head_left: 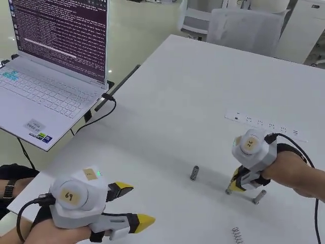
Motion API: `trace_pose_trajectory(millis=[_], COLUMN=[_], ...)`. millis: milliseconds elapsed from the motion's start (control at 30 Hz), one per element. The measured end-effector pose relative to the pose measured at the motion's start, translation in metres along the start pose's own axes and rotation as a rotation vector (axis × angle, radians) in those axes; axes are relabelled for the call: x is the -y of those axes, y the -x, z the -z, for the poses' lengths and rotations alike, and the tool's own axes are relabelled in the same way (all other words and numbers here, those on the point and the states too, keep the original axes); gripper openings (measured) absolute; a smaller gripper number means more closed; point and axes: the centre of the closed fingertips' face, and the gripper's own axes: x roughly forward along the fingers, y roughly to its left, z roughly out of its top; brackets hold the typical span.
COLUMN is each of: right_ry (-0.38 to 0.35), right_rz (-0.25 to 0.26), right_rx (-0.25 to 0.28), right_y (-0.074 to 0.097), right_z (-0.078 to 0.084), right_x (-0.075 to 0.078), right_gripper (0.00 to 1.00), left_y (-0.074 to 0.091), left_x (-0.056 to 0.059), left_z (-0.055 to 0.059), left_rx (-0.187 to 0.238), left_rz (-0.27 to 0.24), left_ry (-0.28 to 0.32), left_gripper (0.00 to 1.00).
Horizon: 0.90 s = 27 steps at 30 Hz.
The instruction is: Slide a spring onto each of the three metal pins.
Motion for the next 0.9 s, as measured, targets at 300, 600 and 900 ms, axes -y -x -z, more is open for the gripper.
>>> trace_pose_trajectory(millis=[300,600,900], right_ry=[-0.01,-0.024,-0.053], right_rz=[-0.001,0.006,0.024], right_rx=[-0.006,-0.012,0.002], right_y=[-0.008,-0.007,0.003], right_z=[0.003,0.007,0.009], right_x=[-0.001,0.0,0.004], right_gripper=[0.09,0.11,0.15], left_y=[-0.001,0.001,0.001], left_x=[0.0,0.0,0.002], left_z=[-0.001,-0.001,-0.003], left_rx=[0.001,0.0,0.005], left_rz=[0.001,-0.005,-0.004], left_ry=[0.001,0.002,0.0], left_gripper=[0.49,0.49,0.49])
